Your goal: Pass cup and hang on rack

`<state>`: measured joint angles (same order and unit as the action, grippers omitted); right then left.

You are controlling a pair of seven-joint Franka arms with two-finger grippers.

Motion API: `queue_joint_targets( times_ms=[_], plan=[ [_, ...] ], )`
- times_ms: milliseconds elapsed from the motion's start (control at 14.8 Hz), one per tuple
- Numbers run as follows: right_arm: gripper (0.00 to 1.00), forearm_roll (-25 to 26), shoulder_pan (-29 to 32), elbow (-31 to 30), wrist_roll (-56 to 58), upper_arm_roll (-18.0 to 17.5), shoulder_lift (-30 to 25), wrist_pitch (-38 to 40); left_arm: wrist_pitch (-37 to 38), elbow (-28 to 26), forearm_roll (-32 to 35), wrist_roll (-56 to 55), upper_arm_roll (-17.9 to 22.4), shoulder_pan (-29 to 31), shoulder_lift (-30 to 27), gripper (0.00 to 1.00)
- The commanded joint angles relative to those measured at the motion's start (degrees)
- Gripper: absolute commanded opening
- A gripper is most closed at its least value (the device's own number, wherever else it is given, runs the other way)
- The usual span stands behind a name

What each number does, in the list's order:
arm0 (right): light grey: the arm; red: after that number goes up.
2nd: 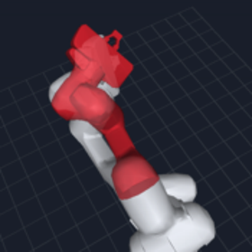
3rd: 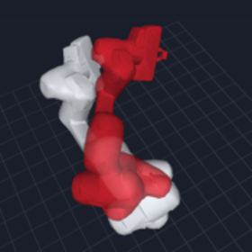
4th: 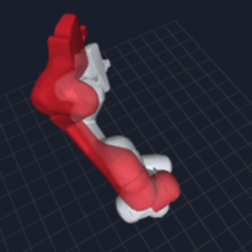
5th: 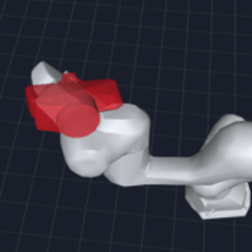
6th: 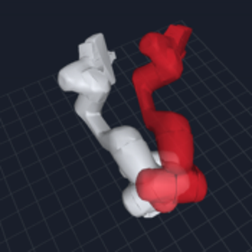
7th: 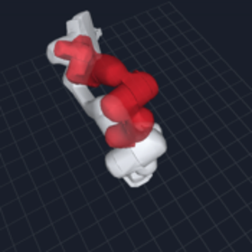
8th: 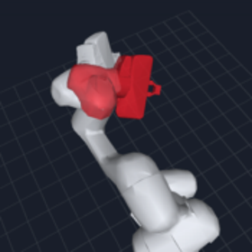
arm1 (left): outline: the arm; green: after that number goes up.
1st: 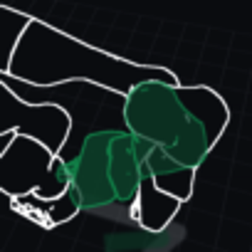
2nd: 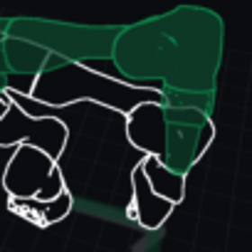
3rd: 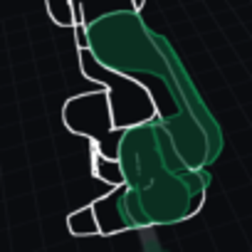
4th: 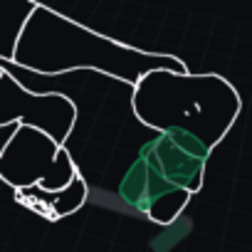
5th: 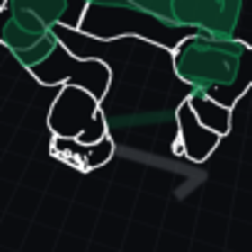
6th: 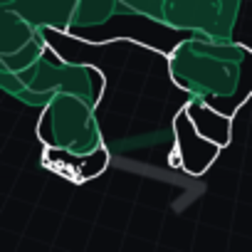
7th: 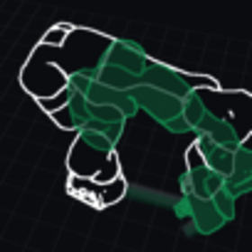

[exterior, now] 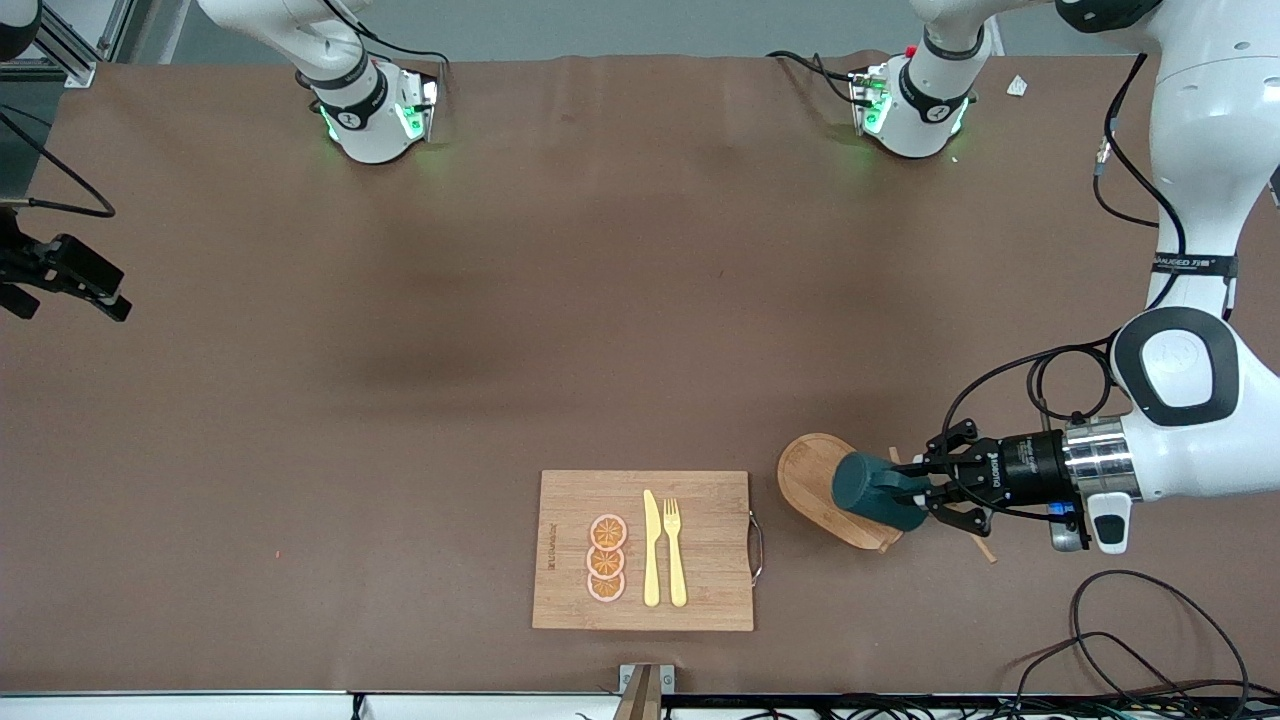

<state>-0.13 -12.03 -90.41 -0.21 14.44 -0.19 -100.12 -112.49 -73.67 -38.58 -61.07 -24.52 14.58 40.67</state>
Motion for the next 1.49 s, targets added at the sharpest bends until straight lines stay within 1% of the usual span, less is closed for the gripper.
queue_joint_targets(
  times_ms=[0,203,407,610,746,881,1017,1085,1220,1288,1424],
  plan=[
    [1.00,0.9,-0.1,1.1,0.6,0.0,-0.1,0.1,-0.5,0.2,-0.6,-0.3,0.1,-0.3,-0.7,1.00],
    [1.00,1.6,0.2,1.6,0.5,0.0,0.6,-0.1,0.2,0.2,0.3,-0.5,0.1,0.0,-3.7,1.00],
    [1.00,1.4,0.4,2.0,0.3,0.0,0.8,-0.1,0.6,0.1,8.2,-0.7,-0.8,-0.5,-8.7,1.00],
    [1.00,1.0,0.4,3.1,0.2,0.0,1.0,0.1,0.9,0.1,16.1,-0.3,-3.1,-0.5,-13.1,1.00],
    [1.00,1.2,0.2,3.1,0.2,0.1,1.0,0.1,5.1,0.3,24.6,1.6,-4.8,-0.5,-15.3,1.00],
    [1.00,0.9,0.6,3.1,0.2,0.0,1.0,0.1,9.1,0.3,33.3,7.9,-6.8,0.3,-17.1,1.00],
    [1.00,1.2,0.5,3.1,0.3,0.0,1.0,0.0,13.3,0.2,41.1,16.7,-6.9,0.4,-20.9,1.00],
    [1.00,1.4,0.5,3.1,0.3,0.0,1.1,0.1,15.3,0.2,43.7,21.0,-6.8,0.5,-22.4,1.00],
    [1.00,1.4,0.4,3.1,0.3,0.1,1.0,0.1,20.3,0.3,46.1,29.5,-6.4,0.8,-24.2,1.00],
    [1.00,1.4,0.4,3.1,0.5,0.1,1.1,0.5,22.1,0.3,46.5,33.0,-6.5,1.9,-25.2,1.00],
    [1.00,1.5,0.9,2.6,0.9,0.2,1.1,1.9,23.1,0.2,46.1,39.4,-6.4,4.0,-28.3,1.00]
  ],
)
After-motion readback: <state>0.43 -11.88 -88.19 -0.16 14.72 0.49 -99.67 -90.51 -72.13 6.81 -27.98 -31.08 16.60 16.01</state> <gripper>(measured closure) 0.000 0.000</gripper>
